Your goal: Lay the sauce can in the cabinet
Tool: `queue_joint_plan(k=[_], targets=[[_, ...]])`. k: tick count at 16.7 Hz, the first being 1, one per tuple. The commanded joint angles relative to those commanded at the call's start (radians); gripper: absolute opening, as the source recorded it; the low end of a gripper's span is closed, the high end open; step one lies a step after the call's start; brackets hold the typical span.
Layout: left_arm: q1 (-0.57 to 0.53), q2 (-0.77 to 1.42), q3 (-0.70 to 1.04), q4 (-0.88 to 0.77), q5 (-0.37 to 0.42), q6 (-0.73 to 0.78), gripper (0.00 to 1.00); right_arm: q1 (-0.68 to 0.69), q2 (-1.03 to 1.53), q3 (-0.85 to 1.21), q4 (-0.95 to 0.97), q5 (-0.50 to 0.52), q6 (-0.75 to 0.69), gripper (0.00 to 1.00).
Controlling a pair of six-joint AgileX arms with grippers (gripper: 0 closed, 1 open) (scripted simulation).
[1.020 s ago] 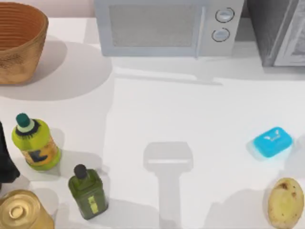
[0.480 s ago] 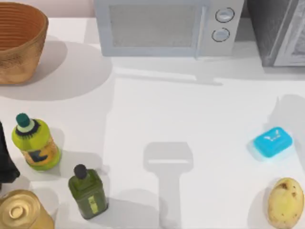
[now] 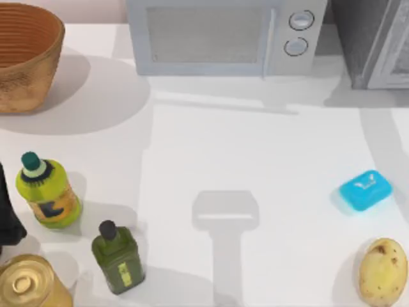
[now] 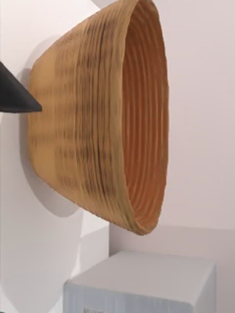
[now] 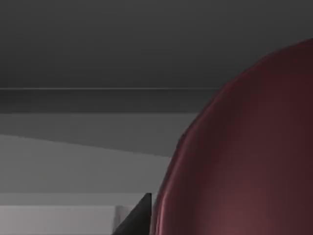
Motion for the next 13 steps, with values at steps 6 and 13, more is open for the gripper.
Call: queue_joint_plan(k=[6,13], targets=[[0.0,0.0,0.0,0.0,0.0,0.0,1.0,0.034,0.213,0.298,-0.083,0.027,-0.001,0.0],[0.0,0.0,0.0,0.0,0.0,0.0,1.0,0.033,0.224,0.311,-0.085,0.026,0.001,0.0]])
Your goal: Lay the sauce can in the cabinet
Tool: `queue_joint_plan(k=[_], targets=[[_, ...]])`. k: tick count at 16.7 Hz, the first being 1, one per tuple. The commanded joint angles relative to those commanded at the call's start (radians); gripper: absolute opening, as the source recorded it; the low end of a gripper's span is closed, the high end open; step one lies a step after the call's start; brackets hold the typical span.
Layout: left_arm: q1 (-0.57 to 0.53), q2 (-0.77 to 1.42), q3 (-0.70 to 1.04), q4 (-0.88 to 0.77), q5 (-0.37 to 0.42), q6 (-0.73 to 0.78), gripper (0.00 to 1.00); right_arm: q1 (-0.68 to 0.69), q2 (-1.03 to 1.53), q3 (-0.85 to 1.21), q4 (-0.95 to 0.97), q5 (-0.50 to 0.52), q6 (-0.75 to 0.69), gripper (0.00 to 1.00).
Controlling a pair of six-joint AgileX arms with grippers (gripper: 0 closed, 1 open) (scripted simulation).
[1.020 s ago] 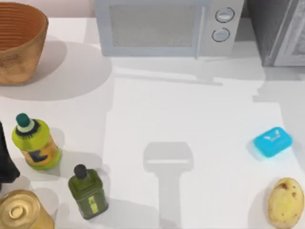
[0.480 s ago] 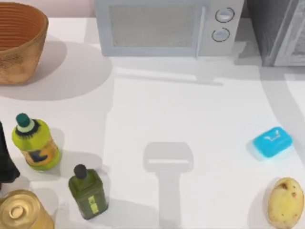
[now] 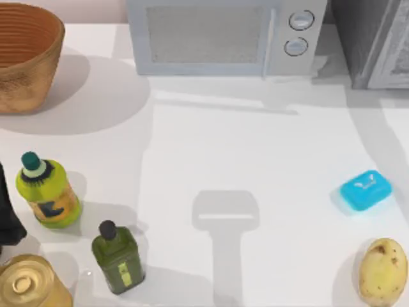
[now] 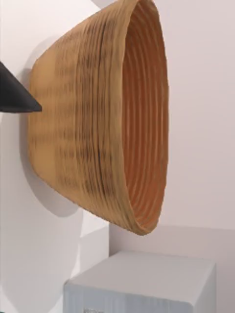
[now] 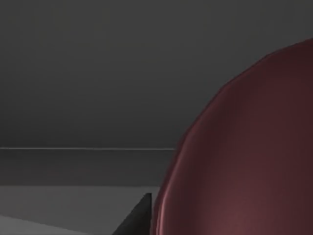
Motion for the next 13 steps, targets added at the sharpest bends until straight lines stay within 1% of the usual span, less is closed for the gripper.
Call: queue_joint_plan(k=[4,10,13], targets=[[0.0,0.0,0.0,0.0,0.0,0.0,1.0,-0.015,0.114,0.11,0.018,-0.022,0.002,0.0],[0.0,0.0,0.0,0.0,0.0,0.0,1.0,-0.078,0.454,0.379,0.068,-0.057,-0.001,0.0],[0.0,0.0,0.0,0.0,0.0,0.0,1.0,-0.086,0.513,0.435,0.08,-0.076,-0.001,0.0]])
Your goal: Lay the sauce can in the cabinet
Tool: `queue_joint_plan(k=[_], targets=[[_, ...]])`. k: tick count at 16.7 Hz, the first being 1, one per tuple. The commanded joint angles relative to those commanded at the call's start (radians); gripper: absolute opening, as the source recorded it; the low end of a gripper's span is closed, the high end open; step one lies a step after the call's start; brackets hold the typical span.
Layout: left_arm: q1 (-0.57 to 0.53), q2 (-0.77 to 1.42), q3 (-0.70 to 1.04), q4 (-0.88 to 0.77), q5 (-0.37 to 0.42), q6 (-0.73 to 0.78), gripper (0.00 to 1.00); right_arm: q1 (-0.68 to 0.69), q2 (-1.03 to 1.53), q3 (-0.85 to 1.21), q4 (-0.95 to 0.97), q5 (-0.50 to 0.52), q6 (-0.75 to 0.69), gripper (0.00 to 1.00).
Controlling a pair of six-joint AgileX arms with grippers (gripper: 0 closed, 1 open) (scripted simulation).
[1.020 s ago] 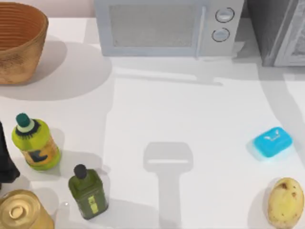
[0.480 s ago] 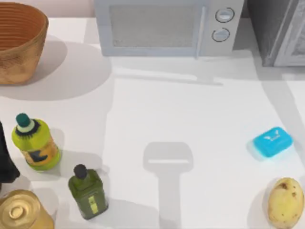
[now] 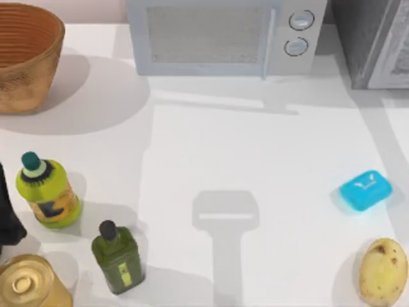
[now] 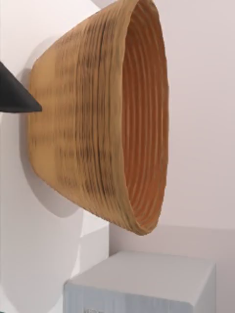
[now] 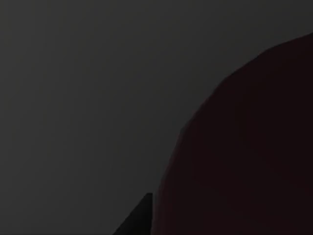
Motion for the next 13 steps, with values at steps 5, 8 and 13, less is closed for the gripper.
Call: queue_joint_plan(k=[5,8,13], targets=[[0.0,0.0,0.0,0.0,0.0,0.0,1.0,0.0,0.001,0.001,0.0,0.0,0.0,0.08],[0.0,0.0,0.0,0.0,0.0,0.0,1.0,0.0,0.001,0.001,0.0,0.0,0.0,0.3],[0.0,0.0,0.0,0.0,0.0,0.0,1.0,0.0,0.001,0.001,0.0,0.0,0.0,0.68]])
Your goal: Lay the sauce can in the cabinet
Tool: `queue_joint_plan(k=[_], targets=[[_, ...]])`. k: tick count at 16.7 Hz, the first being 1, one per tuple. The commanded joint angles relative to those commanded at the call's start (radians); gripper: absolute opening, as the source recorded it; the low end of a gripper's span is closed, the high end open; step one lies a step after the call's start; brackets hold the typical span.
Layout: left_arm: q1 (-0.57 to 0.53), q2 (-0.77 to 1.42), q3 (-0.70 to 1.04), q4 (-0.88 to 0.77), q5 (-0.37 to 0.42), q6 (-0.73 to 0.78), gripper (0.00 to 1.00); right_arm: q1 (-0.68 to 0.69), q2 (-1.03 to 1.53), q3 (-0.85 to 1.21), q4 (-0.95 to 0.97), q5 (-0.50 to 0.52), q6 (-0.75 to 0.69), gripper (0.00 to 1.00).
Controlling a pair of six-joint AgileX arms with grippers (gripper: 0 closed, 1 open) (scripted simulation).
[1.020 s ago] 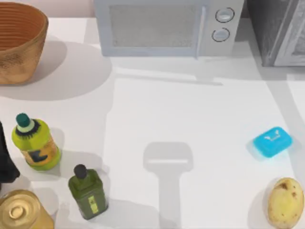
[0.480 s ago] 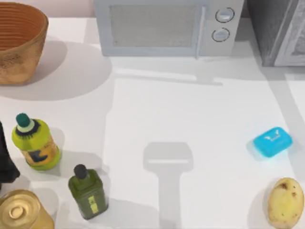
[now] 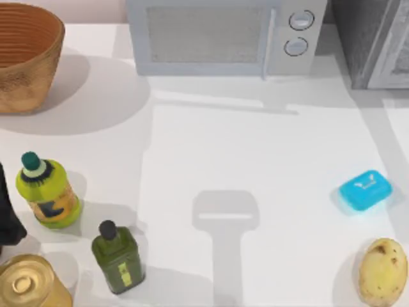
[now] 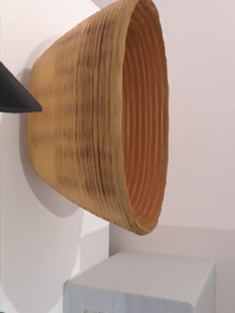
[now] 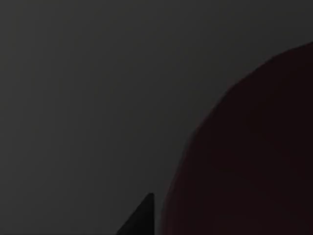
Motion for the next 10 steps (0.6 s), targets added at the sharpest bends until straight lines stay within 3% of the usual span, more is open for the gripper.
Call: queue_joint_plan(k=[4,10], targets=[[0.0,0.0,0.0,0.0,0.0,0.0,1.0,0.0,0.0,0.0,0.0,0.0,0.0,0.98],[0.0,0.0,0.0,0.0,0.0,0.0,1.0,0.0,0.0,0.0,0.0,0.0,0.0,1.0]])
